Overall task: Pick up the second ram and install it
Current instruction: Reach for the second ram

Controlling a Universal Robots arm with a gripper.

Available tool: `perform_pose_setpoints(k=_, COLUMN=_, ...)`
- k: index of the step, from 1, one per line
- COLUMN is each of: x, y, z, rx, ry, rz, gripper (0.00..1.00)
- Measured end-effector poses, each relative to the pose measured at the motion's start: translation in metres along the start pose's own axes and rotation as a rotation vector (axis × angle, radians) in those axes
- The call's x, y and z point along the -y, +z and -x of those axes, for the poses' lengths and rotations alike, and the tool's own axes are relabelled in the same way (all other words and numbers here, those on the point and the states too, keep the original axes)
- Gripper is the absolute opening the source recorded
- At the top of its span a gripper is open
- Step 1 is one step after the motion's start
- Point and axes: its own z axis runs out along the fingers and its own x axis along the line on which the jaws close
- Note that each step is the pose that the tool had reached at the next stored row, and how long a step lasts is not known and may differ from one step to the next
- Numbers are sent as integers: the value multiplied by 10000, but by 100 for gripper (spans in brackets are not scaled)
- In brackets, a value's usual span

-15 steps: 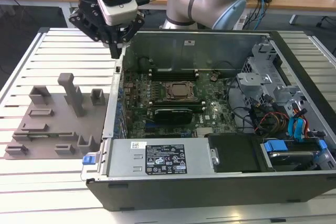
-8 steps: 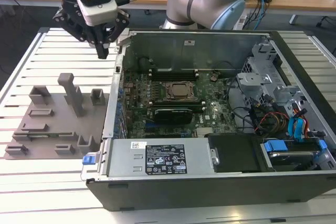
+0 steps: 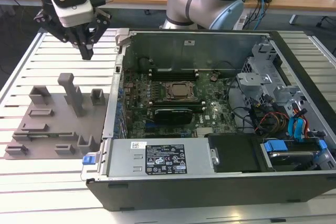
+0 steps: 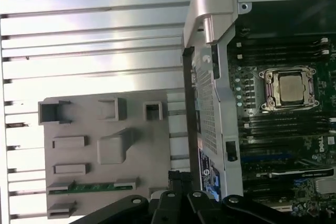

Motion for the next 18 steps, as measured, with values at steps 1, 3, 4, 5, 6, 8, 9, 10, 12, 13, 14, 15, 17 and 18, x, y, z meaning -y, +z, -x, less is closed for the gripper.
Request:
perform_pose_setpoints(k=1, x=4, y=1, z=-51, rx=0, ry=1, rz=0, gripper=10)
perform_pose_setpoints(k=3, x=9, y=2, z=-115, rx=0, ry=0, rz=1, gripper=10)
perform_pose_setpoints(k=4, x=11, y=3, z=-141, rx=0, ry=-1, rz=0, gripper=10)
perform_pose_setpoints(k=5, x=15, y=4, z=-192, rx=0, ry=-1, rz=0, gripper=10)
perform_pose_setpoints(k=6, x=17, y=6, z=-217, rx=0, ry=0, rz=1, gripper=10)
perform_pose_setpoints(k=8, x=22, y=9, z=-291, rx=0, ry=0, rz=0, gripper=10)
perform_pose_setpoints(k=9, x=26, y=13, z=-344, rx=0, ry=0, rz=1, gripper=10)
perform_pose_setpoints(k=10, x=30, y=16, z=-387, rx=0, ry=-1, rz=0, gripper=10)
perform_pose_setpoints(k=12, x=36, y=21, z=-464, rx=0, ry=0, rz=1, gripper=10)
perform_pose_setpoints(k=13, x=41, y=25, z=-525, rx=0, ry=0, rz=1, gripper=10)
perform_pose_setpoints(k=14, x=44, y=27, z=-562, rx=0, ry=0, rz=0, gripper=10)
perform_pose_setpoints(k=15, x=45, y=28, z=-579, rx=0, ry=0, rz=0, gripper=10)
perform_pose_setpoints(k=17, x=48, y=31, z=-613, rx=0, ry=-1, rz=1, gripper=10)
perform_pose_setpoints(k=18, x=50, y=33, z=-635, rx=0, ry=-1, rz=1, gripper=10)
